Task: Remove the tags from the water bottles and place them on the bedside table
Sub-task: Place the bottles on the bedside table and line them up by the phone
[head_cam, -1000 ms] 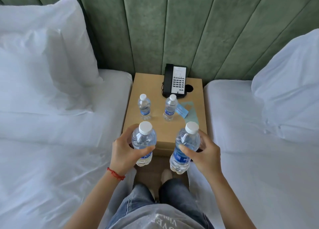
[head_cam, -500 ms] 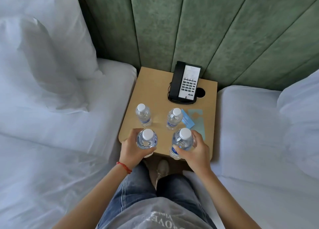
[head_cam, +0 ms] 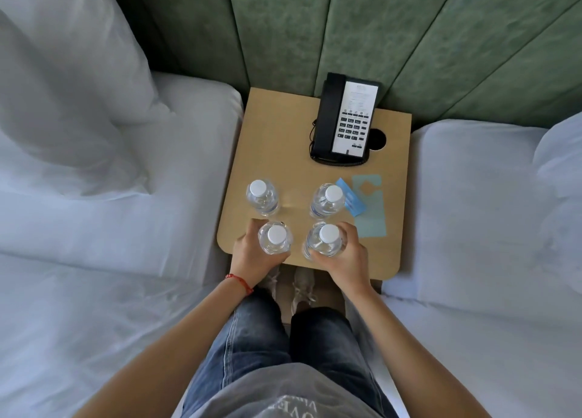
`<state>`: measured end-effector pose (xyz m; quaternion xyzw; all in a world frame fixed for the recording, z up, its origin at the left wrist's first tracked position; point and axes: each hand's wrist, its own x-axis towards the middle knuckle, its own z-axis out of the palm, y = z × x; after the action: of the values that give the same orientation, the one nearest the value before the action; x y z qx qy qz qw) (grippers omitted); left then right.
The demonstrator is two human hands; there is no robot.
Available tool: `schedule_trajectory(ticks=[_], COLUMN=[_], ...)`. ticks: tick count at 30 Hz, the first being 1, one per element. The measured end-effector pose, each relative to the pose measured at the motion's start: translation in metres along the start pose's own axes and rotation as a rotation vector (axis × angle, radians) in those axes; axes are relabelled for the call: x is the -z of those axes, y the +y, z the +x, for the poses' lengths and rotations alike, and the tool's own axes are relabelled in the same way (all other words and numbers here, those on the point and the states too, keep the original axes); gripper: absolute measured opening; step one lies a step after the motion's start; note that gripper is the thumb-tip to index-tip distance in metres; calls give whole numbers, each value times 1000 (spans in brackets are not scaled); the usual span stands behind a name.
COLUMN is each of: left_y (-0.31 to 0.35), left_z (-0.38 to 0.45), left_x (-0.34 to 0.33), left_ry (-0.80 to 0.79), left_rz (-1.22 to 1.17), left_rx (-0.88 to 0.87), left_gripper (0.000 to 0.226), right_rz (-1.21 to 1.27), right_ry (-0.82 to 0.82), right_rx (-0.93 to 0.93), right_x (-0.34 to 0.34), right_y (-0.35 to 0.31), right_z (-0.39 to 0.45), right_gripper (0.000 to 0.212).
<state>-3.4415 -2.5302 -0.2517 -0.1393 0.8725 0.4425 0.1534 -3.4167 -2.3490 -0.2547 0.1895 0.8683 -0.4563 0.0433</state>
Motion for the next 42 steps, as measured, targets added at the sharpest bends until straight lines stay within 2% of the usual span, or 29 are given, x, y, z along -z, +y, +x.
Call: schedule_trajectory(ticks=[5, 11, 19, 28, 37, 42], left_y=[-11, -18, -23, -28, -11, 11], left_z=[9, 13, 11, 5, 5, 13], left_x=[-5, -10, -13, -5, 10, 24], left_ry=[-31, 4, 57, -32, -14, 122], left_rz=[-22, -76, -136, -91, -278, -388], left_rx=[59, 109, 85, 50, 100, 56], left_gripper=[62, 60, 63, 72, 78, 61], right_rz=[4, 5, 58, 12, 139, 178], right_ry=[10, -9, -34, -107, -14, 82], right_rx=[-20, -48, -42, -10, 26, 51], right_x=[-13, -19, -19, -11, 12, 19], right_y=[5, 12, 22, 20, 2, -11], right_z=[6, 9, 2, -1, 0, 22], right_gripper=[65, 65, 63, 68, 52, 42])
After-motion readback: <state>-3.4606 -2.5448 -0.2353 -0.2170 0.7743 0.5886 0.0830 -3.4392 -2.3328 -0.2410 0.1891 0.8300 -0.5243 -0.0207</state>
